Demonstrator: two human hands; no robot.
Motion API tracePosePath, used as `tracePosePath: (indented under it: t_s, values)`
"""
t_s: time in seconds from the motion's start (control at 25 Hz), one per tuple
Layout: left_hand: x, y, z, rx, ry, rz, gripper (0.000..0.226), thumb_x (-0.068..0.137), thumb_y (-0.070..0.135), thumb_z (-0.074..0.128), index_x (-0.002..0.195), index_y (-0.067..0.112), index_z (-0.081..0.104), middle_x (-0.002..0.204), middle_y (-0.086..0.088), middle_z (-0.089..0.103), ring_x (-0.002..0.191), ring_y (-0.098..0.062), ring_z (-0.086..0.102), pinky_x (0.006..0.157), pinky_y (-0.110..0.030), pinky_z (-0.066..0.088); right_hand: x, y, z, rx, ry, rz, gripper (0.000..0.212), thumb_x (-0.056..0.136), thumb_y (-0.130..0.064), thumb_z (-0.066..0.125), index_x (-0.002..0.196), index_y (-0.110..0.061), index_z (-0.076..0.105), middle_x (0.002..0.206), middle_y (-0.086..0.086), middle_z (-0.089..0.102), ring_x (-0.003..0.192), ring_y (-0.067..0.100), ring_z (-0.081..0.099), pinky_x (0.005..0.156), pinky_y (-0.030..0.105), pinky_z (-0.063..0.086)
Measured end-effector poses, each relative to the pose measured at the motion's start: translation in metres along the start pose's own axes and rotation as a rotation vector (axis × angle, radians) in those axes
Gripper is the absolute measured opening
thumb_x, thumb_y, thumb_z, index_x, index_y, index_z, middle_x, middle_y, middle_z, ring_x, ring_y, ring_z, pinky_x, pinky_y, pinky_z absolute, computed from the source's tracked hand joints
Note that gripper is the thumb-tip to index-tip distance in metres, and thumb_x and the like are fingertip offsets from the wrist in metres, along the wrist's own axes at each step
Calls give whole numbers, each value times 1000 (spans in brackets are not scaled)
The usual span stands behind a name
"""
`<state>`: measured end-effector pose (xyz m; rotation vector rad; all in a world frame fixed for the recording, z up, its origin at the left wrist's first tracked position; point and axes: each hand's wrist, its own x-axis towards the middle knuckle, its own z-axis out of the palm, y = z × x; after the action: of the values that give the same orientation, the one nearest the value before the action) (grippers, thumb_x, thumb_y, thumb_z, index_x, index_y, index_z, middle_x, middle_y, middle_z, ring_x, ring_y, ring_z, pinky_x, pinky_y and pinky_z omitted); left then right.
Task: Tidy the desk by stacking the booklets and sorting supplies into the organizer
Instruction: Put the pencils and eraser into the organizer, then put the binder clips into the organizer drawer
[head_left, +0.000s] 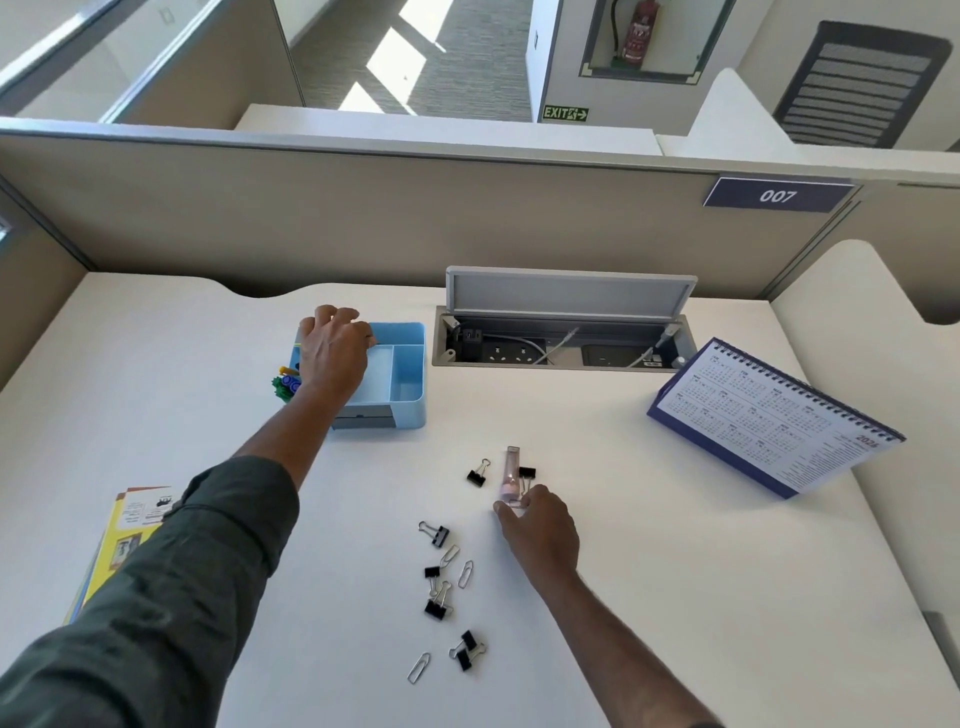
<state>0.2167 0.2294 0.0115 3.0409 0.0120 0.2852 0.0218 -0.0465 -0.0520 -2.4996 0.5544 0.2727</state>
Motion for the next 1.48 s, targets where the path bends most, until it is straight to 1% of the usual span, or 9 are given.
tracePosePath:
  t_s: [0.12,0.24,0.64,0.76,0.92,1.08,1.16,1.32,1.48]
  values:
    - [-3,0,5,16,-28,-14,21,99,23,61,110,13,77,133,-12,63,123,-35,48,98,-51,37,2,-3,3,-14,22,-19,33,86,-48,61,97,-17,56,97,-1,63,90,23,62,65,30,40]
    - [-4,0,8,91,-73,23,26,94,13,64,118,16,74,141,-13,56,130,-36,42,104,-53,35,4,-5,5,0,40,-18,31,86,-47,58,95,-17,58,94,0,64,85,24,63,68,32,47]
    - [-6,5,8,238,-221,88,49,94,22,59,143,27,54,162,-12,26,151,-38,14,120,-57,13,10,-8,8,-59,53,-34,30,89,-45,56,100,-16,59,96,0,64,87,24,65,68,32,46]
    - [-16,15,0,85,-132,58,54,89,11,61,142,21,55,163,-14,27,152,-39,14,119,-58,13,9,-7,9,-34,79,-38,26,91,-42,55,95,-17,58,92,-1,64,84,23,64,67,33,49]
    - [-54,45,-11,-168,64,2,44,95,14,62,139,17,57,159,-14,38,148,-39,28,115,-57,25,4,-9,4,13,162,-68,21,92,-39,53,93,-19,59,85,-3,65,80,22,65,62,31,45]
    - [-114,69,-8,-556,183,35,35,98,9,57,132,12,62,145,-11,54,134,-29,46,110,-45,38,-6,-17,-8,77,240,-131,17,90,-39,58,91,-22,61,78,-7,63,71,18,62,58,29,44]
    - [-143,78,-2,-654,160,67,38,96,5,59,133,14,63,142,-7,57,129,-25,50,109,-41,42,-11,-24,-20,109,265,-178,18,88,-40,61,87,-22,60,74,-8,59,66,16,58,56,29,44]
    - [-176,94,-1,-638,45,190,62,84,-10,63,139,19,57,147,0,52,131,-20,48,111,-30,39,-24,-46,-43,135,333,-272,19,89,-44,62,89,-25,59,77,-10,59,67,10,56,54,25,38]
    - [-182,102,-17,-622,40,294,62,87,7,76,144,17,53,149,0,51,132,-18,48,108,-27,40,-39,-72,-59,138,354,-398,21,86,-42,68,94,-24,61,83,-13,60,71,6,56,58,19,39]
